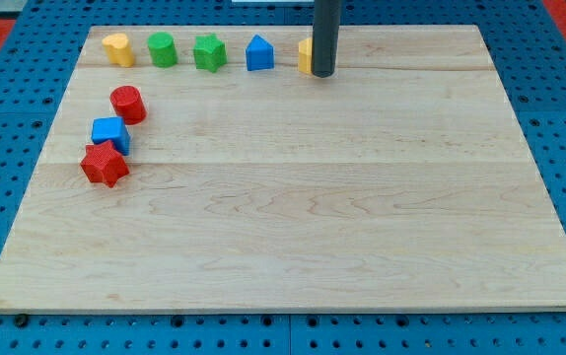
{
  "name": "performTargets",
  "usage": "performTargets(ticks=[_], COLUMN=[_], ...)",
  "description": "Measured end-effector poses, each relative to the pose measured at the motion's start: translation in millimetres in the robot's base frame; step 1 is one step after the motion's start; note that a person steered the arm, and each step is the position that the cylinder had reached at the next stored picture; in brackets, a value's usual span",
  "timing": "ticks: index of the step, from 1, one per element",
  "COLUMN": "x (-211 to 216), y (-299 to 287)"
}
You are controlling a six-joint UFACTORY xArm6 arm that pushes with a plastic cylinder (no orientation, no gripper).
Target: Place red circle below the green circle
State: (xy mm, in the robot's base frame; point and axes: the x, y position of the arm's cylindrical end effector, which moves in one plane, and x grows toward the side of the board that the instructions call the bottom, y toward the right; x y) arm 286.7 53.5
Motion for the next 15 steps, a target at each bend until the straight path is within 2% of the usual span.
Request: performTargets(ticks=[1,3,5,7,8,10,11,14,15], x=[0,61,150,209,212,206,160,78,79], y=[5,0,-58,-148,-224,-338,-341,-343,-323])
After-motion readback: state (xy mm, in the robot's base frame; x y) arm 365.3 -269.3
